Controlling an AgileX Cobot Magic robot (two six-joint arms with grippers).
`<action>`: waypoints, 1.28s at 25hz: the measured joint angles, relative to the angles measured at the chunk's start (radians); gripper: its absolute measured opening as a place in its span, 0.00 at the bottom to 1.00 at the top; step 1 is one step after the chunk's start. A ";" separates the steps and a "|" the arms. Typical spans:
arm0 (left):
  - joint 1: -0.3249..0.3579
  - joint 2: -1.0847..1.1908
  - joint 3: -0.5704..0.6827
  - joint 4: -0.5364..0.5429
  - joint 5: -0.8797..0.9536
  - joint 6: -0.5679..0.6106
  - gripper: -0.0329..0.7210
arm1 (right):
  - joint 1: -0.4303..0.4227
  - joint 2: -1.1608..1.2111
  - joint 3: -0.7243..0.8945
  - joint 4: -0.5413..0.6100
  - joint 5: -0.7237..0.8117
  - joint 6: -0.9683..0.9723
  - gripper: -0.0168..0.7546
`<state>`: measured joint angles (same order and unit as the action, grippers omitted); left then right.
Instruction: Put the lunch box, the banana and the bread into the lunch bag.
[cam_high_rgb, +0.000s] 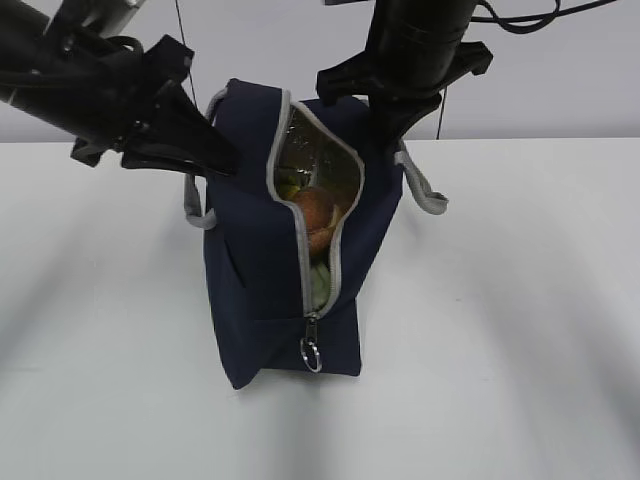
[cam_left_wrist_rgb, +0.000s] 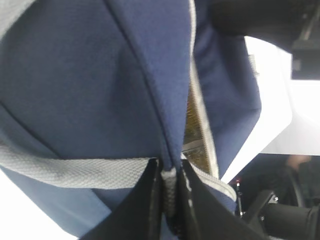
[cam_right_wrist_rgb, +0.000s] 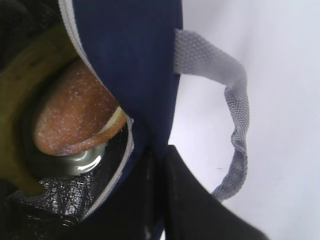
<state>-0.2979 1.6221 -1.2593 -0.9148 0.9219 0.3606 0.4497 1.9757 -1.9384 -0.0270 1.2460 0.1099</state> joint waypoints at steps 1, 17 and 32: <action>-0.009 0.013 0.000 -0.024 -0.014 0.019 0.09 | 0.000 0.000 0.000 -0.010 0.000 0.000 0.02; -0.033 0.114 -0.032 -0.091 -0.056 0.058 0.09 | 0.000 0.000 0.000 -0.072 0.002 0.027 0.02; -0.033 0.135 -0.207 -0.011 -0.064 0.094 0.09 | 0.000 0.000 -0.131 -0.158 0.014 0.120 0.02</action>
<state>-0.3305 1.7567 -1.4665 -0.9263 0.8577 0.4548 0.4497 1.9759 -2.0691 -0.1848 1.2604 0.2298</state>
